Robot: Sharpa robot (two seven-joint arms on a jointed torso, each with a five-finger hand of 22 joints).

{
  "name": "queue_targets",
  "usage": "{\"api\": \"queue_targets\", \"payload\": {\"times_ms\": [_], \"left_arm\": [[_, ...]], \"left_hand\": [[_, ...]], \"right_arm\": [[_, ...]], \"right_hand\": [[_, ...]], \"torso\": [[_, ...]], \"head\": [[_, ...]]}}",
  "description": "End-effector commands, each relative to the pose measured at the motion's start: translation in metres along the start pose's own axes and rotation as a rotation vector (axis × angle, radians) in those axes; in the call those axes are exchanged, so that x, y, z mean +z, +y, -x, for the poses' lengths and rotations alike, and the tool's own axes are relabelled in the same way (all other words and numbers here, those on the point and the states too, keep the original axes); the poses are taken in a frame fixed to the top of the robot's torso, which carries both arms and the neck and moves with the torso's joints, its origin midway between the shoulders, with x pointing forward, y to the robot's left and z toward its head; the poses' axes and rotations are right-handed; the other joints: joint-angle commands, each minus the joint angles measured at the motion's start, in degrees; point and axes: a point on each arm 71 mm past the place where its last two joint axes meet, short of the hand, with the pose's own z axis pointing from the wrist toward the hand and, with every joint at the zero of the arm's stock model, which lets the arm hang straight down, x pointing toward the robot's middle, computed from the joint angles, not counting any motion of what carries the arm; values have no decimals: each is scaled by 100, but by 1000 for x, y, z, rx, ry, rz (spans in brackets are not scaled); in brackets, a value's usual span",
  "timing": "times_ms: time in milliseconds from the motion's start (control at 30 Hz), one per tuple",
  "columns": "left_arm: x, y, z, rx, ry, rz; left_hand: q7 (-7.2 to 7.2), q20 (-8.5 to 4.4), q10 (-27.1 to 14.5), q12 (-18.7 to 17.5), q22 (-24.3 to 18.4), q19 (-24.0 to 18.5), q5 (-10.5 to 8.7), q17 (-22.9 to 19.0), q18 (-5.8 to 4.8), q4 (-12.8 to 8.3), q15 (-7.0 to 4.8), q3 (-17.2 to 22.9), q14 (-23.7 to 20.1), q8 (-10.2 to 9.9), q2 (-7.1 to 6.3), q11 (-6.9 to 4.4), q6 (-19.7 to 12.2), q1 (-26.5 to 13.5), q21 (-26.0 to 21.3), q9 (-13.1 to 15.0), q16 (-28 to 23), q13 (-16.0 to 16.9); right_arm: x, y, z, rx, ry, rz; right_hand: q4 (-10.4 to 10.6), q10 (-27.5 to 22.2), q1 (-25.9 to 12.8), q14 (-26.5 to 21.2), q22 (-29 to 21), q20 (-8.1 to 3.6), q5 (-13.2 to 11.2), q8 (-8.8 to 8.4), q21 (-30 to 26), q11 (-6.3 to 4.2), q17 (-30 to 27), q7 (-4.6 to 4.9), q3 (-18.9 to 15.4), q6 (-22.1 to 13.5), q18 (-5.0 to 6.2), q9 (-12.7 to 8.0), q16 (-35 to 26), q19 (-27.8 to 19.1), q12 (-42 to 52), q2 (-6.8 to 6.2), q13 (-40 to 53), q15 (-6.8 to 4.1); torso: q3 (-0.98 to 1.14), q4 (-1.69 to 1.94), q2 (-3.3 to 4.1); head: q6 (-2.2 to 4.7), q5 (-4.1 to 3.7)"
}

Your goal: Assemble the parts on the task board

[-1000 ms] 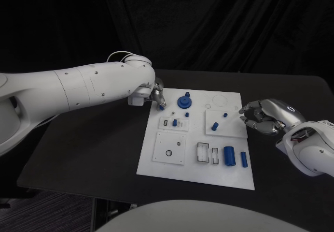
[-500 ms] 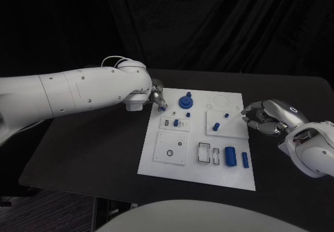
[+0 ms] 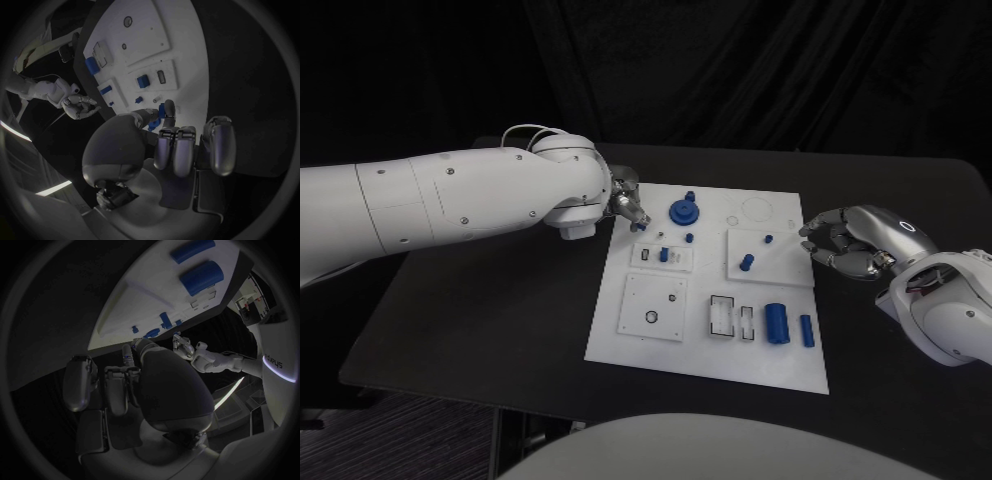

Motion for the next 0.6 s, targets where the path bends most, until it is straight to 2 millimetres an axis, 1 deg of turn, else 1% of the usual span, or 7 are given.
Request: {"api": "queue_targets", "payload": {"times_ms": [33,200,367,400,433,500,600], "left_arm": [[-1,-3,0,-30,-35,-15],[-1,-4,-6,-37,-31,-22],[2,-2,-14,-42,-19,-21],[2,-2,-16,-43,-15,-22],[2,-1,-18,-44,-11,-22],[2,0,-22,-46,-5,-23],[2,0,-27,-47,3,-27]], "left_hand": [[-41,-35,607,20,1137,19,-23,1510,20,-51,-31,88,595,32,21,-37,15,-57,-4,6,14,1497],[-42,-39,607,20,1122,-1,-47,1510,30,-55,-35,104,595,34,46,-39,14,-150,-53,15,14,1497],[-40,-40,607,20,1119,-4,-53,1510,32,-47,-35,105,595,31,56,-38,9,-200,-63,16,14,1497],[-40,-40,607,20,1119,-4,-53,1510,32,-47,-35,105,595,31,56,-38,9,-200,-63,16,14,1497],[-40,-40,607,20,1119,-4,-53,1510,32,-48,-35,105,595,30,56,-38,9,-201,-63,16,14,1497],[-40,-40,607,20,1118,-7,-54,1510,33,-49,-35,106,595,30,56,-38,8,-202,-68,16,14,1497],[-46,-41,607,20,1118,-5,-61,1510,32,-73,-36,117,595,28,58,-41,1,-207,-67,18,14,1497]], "right_arm": [[0,-1,1,-2,-7,-15],[0,-1,1,-2,-5,-16],[0,-1,1,-1,-6,-15],[0,-1,1,-1,-6,-14],[0,-1,1,-1,-6,-14],[-1,-1,1,-1,-7,-14],[-1,-1,2,-1,-8,-15]], "right_hand": [[-2,326,-11,564,1076,13,23,-19,-23,33,1402,12,42,16,14,-5,-20,15,-32,28,1134,51],[-2,326,-11,564,1076,13,23,-19,-23,33,1402,12,42,16,14,-5,-20,15,-32,28,1134,51],[-2,326,-11,564,1076,13,23,-19,-23,33,1402,12,42,16,14,-5,-20,15,-32,28,1134,51],[-1,327,-13,564,1076,13,22,-20,-24,35,1403,13,44,19,14,-8,-19,15,-31,28,1136,51],[-1,327,-13,564,1076,13,22,-20,-24,35,1403,13,44,19,14,-8,-19,15,-31,28,1136,51],[-1,327,-13,564,1076,13,22,-20,-24,35,1403,13,44,19,14,-8,-19,15,-31,28,1136,51],[-1,327,-13,564,1076,13,22,-20,-24,35,1403,13,44,19,14,-8,-19,15,-31,28,1136,51]], "torso": [[3,5,-12],[8,-4,-32],[-2,0,-22],[0,0,-17],[-5,-2,-14],[-6,5,-8],[-1,15,-8]], "head": [[0,8],[0,23],[0,14],[0,13],[0,14],[0,3],[0,-3]]}}
